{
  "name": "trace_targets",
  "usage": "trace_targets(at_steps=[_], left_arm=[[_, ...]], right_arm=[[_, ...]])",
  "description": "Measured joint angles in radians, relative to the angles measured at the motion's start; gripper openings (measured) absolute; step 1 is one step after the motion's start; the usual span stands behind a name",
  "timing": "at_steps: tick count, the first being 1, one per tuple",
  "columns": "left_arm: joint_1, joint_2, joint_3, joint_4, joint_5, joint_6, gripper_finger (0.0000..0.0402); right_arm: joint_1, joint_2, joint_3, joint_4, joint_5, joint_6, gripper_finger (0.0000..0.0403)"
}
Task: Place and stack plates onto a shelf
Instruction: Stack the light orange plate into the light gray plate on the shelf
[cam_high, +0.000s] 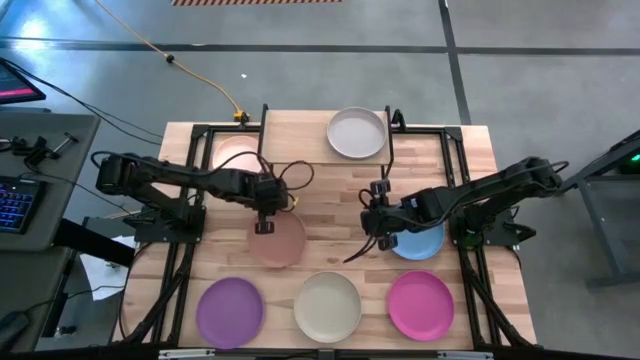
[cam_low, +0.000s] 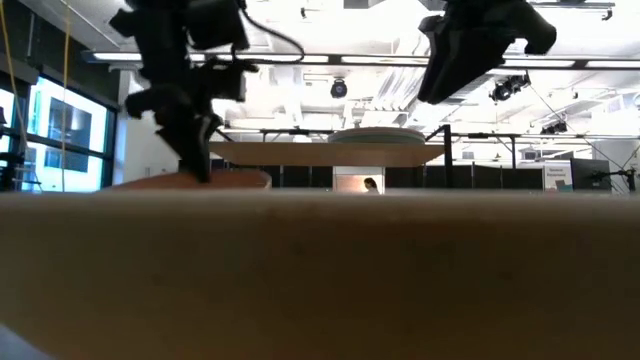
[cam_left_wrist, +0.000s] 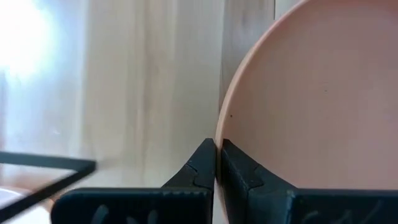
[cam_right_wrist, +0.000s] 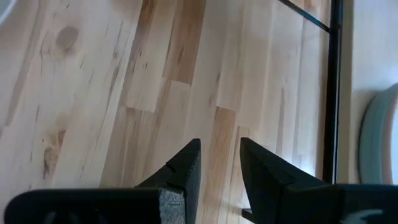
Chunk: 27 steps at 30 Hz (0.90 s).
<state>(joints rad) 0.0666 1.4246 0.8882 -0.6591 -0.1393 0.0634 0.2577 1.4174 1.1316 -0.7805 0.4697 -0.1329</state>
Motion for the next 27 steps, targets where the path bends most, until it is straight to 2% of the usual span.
trace_targets(at_steps=[4,11,17,27], left_arm=[[0.001,0.0,0.056,-0.002,-0.032,-0.007,0.0],[0.002,0.0,0.167,0.004,-0.132,-0.021,0.0],[0.03,-0.001,0.257,0.007,-0.184,-0.067,0.0],[0.058,-0.001,0.293,0.096,-0.283,-0.078,0.0]], right_arm=[[0.0,-0.037,0.0,0.017,0.01,0.053,0.0094],[-0.01,-0.085,0.0,0.089,0.097,0.146,0.0094],[-0.044,-0.085,0.0,0.21,0.098,0.211,0.0094],[-0.103,-0.082,0.0,0.33,0.169,0.336,0.0094]])
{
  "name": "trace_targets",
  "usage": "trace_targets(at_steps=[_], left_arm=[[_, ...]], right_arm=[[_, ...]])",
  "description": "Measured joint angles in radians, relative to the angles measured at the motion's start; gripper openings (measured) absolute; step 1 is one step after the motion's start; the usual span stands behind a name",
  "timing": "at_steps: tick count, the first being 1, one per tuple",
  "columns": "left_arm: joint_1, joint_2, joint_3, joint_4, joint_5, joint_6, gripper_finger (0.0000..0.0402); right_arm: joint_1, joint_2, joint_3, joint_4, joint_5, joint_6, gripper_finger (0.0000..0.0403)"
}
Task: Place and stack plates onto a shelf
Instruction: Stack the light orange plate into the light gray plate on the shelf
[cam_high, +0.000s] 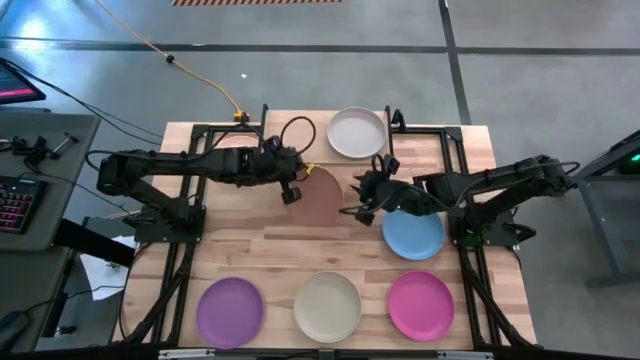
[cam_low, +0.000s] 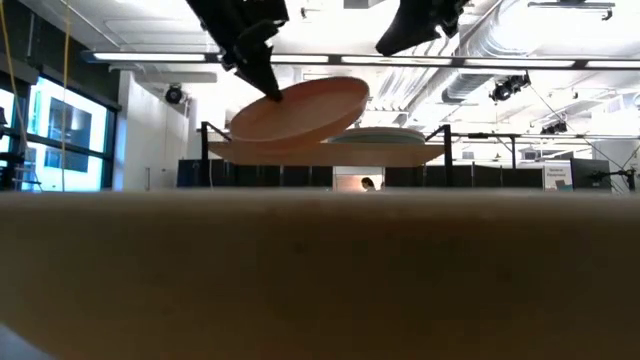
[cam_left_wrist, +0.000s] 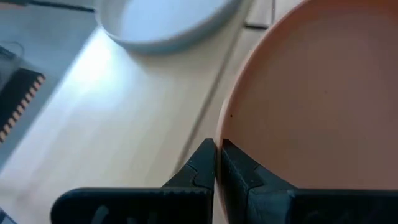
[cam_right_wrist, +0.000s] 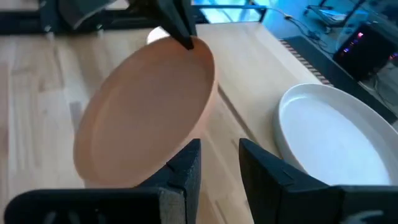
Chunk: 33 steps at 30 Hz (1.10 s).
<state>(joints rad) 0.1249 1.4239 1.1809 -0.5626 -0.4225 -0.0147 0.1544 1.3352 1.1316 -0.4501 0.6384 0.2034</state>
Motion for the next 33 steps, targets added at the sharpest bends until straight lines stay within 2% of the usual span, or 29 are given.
trace_targets(at_steps=[7,21,25,33], left_arm=[[0.003,0.0,0.0,0.099,-0.047,0.021,0.0],[0.025,0.001,0.0,0.149,-0.104,-0.001,0.0],[0.033,0.001,0.0,0.181,-0.116,-0.001,0.0],[0.033,0.005,0.0,0.245,-0.12,-0.001,0.0]], right_arm=[[-0.029,0.024,0.0,0.012,0.047,0.006,0.0094],[-0.052,0.028,0.0,0.085,0.057,-0.02,0.0092],[-0.053,0.028,0.0,0.093,0.093,-0.034,0.0076],[-0.085,0.028,0.0,0.097,0.092,-0.072,0.0034]])
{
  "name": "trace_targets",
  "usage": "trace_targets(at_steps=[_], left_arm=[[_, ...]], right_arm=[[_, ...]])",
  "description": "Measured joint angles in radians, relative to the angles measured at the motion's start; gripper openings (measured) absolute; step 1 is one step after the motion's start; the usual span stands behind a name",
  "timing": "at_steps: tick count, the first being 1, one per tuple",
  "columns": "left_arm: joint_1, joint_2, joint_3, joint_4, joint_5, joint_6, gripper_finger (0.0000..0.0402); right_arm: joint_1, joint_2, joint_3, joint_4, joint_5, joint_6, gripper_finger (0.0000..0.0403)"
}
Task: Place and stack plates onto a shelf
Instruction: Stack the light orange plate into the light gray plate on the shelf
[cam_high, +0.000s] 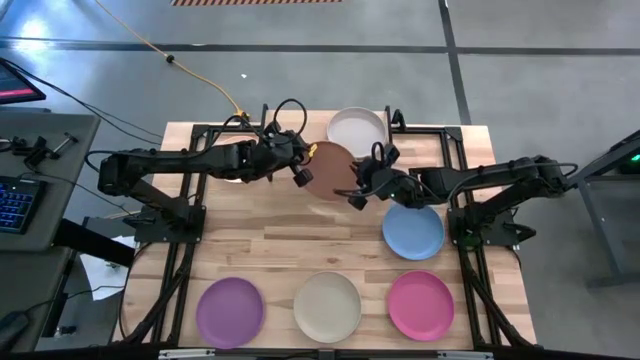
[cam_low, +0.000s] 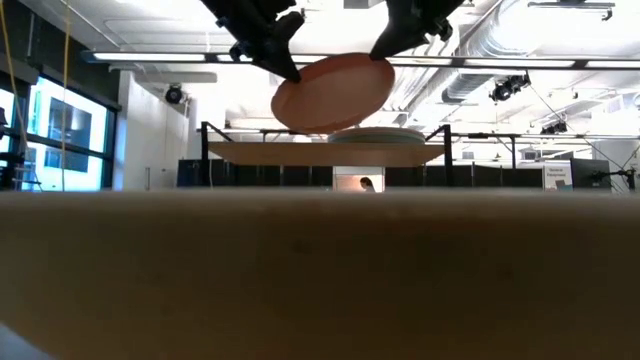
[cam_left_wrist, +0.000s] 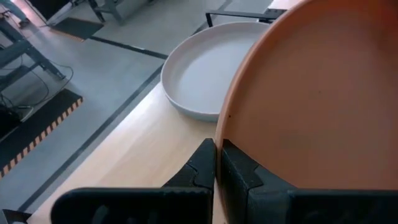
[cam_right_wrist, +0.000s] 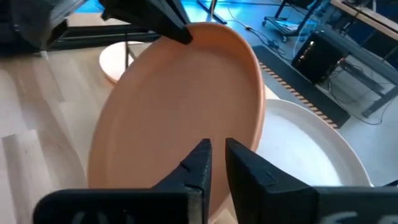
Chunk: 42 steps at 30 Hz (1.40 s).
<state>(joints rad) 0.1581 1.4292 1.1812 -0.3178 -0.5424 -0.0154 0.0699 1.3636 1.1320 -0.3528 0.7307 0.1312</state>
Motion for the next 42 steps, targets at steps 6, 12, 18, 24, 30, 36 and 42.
trace_targets(at_steps=[6,12,18,24,30,36,42], left_arm=[[-0.001,0.0,0.0,-0.001,0.001,0.001,0.0],[-0.001,0.0,0.0,-0.001,0.007,0.009,0.0],[-0.002,0.0,0.0,0.002,0.006,0.008,0.0],[-0.002,0.0,0.0,0.002,0.006,0.013,0.0],[-0.002,0.0,0.0,0.014,0.005,0.012,0.0],[-0.014,0.0,0.0,0.04,0.005,0.026,0.0],[-0.021,0.0,0.0,0.041,0.002,0.026,0.0]], right_arm=[[-0.003,0.0,0.0,0.003,-0.002,-0.029,0.0026],[0.016,0.0,0.0,0.037,-0.006,-0.085,0.0041],[0.022,0.0,0.0,0.044,0.067,-0.096,0.0076],[0.021,-0.001,0.0,0.067,0.103,-0.139,0.0099],[-0.006,-0.001,0.0,0.066,0.099,-0.131,0.0101],[-0.028,-0.001,0.0,0.066,0.08,-0.13,0.0101],[-0.03,-0.001,0.0,0.066,0.08,-0.128,0.0084]])
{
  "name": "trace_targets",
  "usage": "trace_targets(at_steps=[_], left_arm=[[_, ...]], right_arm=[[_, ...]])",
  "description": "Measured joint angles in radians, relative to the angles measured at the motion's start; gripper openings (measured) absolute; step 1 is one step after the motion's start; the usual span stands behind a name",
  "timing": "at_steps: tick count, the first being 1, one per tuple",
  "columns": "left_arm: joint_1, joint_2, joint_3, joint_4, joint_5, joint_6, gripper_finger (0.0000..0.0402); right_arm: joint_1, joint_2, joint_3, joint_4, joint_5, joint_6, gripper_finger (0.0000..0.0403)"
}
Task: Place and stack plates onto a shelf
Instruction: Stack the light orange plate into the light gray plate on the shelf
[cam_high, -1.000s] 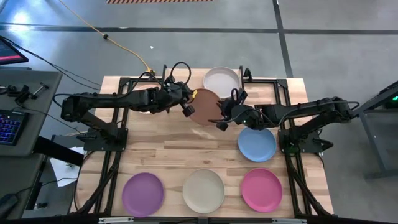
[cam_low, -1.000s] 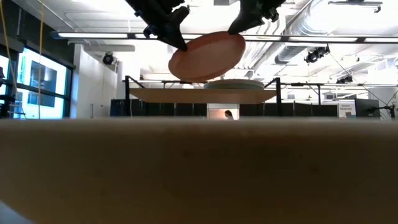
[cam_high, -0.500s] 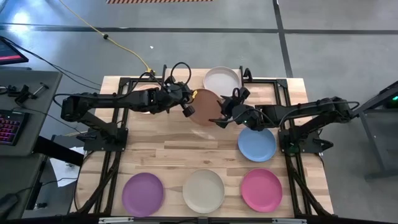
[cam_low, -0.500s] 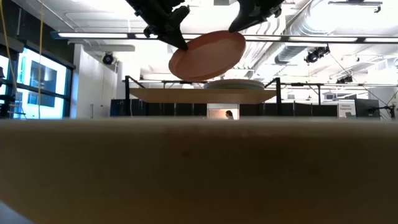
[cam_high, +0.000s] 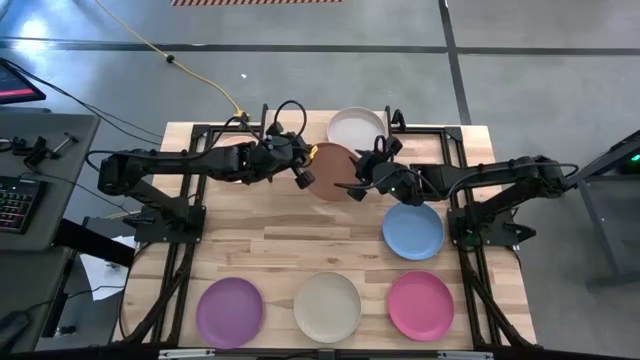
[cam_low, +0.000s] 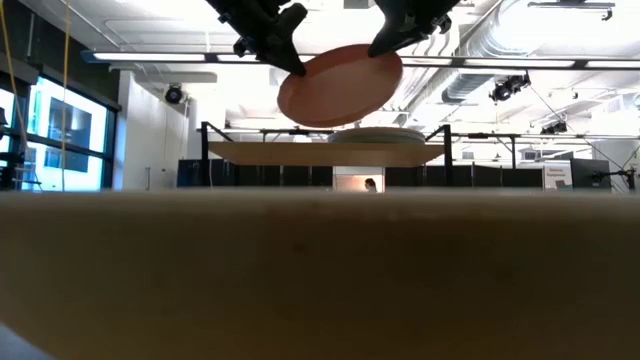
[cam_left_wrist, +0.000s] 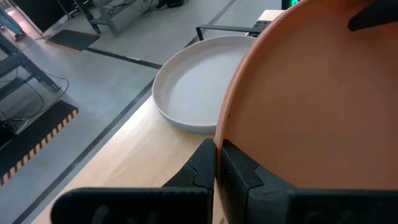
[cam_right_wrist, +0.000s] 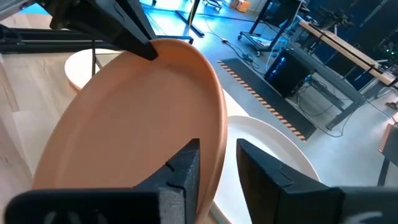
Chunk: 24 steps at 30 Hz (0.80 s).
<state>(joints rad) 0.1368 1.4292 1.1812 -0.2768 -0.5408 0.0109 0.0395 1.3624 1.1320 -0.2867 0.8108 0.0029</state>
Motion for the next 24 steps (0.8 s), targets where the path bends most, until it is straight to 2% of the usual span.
trace_targets(at_steps=[8,24], left_arm=[[0.0,0.0,0.0,0.0,0.0,-0.002,0.0],[-0.013,0.0,0.0,0.038,-0.001,0.035,0.0]], right_arm=[[-0.001,0.0,0.0,0.001,0.012,0.004,0.0006],[-0.029,-0.001,0.001,-0.05,0.03,0.014,0.0]])
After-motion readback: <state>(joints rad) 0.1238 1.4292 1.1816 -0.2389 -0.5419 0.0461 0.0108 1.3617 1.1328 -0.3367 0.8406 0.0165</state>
